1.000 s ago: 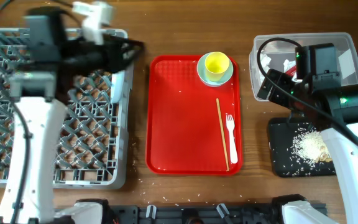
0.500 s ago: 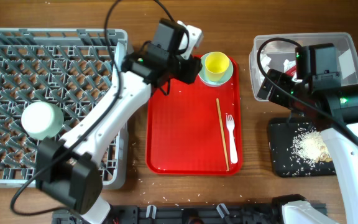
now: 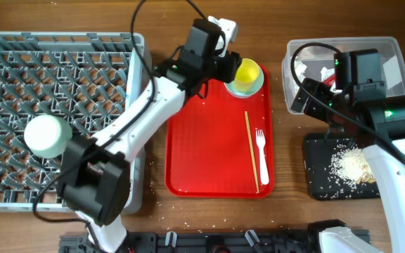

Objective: Sort waste into correct bins and load items into the dishwasher rack
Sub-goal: 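Reach the left gripper to the yellow cup and grasp it, then carry the yellow cup to the rack's back row with left gripper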

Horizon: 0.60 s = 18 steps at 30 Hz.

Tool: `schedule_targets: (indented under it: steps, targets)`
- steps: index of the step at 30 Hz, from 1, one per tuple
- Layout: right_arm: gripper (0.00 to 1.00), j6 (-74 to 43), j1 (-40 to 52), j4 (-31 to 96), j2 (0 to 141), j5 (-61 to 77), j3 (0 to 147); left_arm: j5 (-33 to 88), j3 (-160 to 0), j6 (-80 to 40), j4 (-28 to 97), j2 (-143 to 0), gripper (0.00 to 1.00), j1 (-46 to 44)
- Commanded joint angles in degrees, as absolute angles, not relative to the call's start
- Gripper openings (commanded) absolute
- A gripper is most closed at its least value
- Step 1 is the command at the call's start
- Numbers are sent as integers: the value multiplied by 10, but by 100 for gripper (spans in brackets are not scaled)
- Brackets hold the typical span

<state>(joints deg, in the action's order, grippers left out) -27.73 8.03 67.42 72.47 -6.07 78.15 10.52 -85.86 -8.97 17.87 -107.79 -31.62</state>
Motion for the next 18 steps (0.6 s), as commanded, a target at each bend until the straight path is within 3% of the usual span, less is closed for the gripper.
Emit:
schedule_targets:
  steps: [1,4,11,18]
  targets:
    - [100,-270,79,673,723,-68,785,124,-861,-60,153,-1108,51,-351]
    - [100,-270,79,673,723,-68,785,123,-861,-15,142,-1126,59,-374]
    - [100,-270,79,673,723,-68,785,119,-861,14,111,-1168,51,-395]
    - [100,-270,79,673,723,-68,785,101,-861,76,113,-1200,51,-395]
